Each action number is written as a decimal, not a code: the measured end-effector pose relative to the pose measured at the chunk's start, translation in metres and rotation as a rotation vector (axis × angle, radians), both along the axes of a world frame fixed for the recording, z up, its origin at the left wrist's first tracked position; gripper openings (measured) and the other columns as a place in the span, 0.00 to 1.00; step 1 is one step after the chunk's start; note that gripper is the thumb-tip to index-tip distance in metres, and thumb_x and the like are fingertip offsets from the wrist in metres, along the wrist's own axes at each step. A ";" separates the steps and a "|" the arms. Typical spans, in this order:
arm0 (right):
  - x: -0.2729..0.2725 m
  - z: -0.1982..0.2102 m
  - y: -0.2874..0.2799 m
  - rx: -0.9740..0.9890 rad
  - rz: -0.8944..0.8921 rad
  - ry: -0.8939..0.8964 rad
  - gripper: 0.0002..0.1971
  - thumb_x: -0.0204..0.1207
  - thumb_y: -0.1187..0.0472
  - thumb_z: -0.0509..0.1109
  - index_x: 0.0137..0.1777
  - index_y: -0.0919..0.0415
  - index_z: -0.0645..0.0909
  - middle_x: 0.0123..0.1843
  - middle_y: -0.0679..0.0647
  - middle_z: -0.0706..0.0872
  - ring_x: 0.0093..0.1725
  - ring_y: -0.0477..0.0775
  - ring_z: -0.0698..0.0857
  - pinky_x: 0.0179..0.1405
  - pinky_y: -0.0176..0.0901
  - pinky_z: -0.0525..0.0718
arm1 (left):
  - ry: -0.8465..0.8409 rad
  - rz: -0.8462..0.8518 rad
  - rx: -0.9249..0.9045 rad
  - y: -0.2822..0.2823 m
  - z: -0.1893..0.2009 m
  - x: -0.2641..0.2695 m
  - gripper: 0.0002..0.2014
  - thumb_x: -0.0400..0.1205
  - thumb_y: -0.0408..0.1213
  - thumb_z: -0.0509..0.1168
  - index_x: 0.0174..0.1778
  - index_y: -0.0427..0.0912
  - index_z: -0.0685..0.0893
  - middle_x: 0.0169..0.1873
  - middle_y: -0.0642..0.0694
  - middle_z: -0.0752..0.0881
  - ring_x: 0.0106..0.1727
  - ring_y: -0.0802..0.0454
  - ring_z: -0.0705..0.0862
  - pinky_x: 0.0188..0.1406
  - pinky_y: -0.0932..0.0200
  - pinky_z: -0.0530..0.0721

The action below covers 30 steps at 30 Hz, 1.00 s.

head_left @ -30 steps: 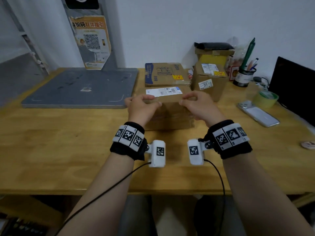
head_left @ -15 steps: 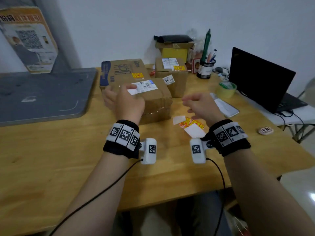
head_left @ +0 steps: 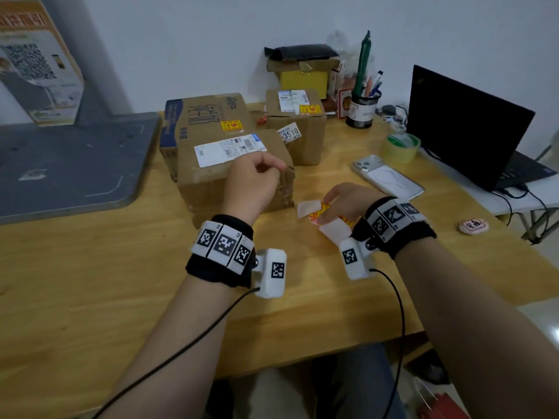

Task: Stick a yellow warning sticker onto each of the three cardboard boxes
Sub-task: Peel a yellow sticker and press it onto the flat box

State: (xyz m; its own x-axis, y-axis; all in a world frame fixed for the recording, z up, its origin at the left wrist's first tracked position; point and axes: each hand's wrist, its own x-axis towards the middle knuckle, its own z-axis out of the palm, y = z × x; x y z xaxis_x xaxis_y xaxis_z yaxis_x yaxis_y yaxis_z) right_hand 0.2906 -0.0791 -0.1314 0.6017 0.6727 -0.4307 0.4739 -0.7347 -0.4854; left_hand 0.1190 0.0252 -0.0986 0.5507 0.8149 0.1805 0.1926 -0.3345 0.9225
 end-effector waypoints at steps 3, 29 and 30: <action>0.000 -0.003 0.001 -0.003 -0.005 -0.041 0.33 0.66 0.51 0.88 0.70 0.54 0.81 0.58 0.54 0.86 0.51 0.55 0.85 0.51 0.47 0.84 | -0.009 -0.012 -0.036 -0.001 -0.006 0.003 0.18 0.79 0.24 0.63 0.33 0.53 0.87 0.38 0.52 0.89 0.43 0.52 0.88 0.41 0.63 0.80; -0.018 -0.003 -0.029 -0.162 0.055 -0.128 0.32 0.63 0.52 0.90 0.64 0.64 0.84 0.57 0.58 0.90 0.56 0.60 0.89 0.60 0.57 0.90 | -0.061 -0.138 -0.136 -0.034 -0.022 0.025 0.17 0.82 0.22 0.60 0.38 0.48 0.87 0.40 0.49 0.90 0.33 0.55 0.86 0.24 0.74 0.76; -0.019 -0.004 -0.030 -0.158 0.052 -0.130 0.32 0.64 0.53 0.89 0.64 0.64 0.83 0.57 0.58 0.90 0.56 0.60 0.89 0.60 0.56 0.90 | -0.064 -0.137 -0.135 -0.034 -0.022 0.024 0.17 0.82 0.22 0.61 0.38 0.49 0.86 0.40 0.49 0.90 0.33 0.55 0.86 0.23 0.74 0.75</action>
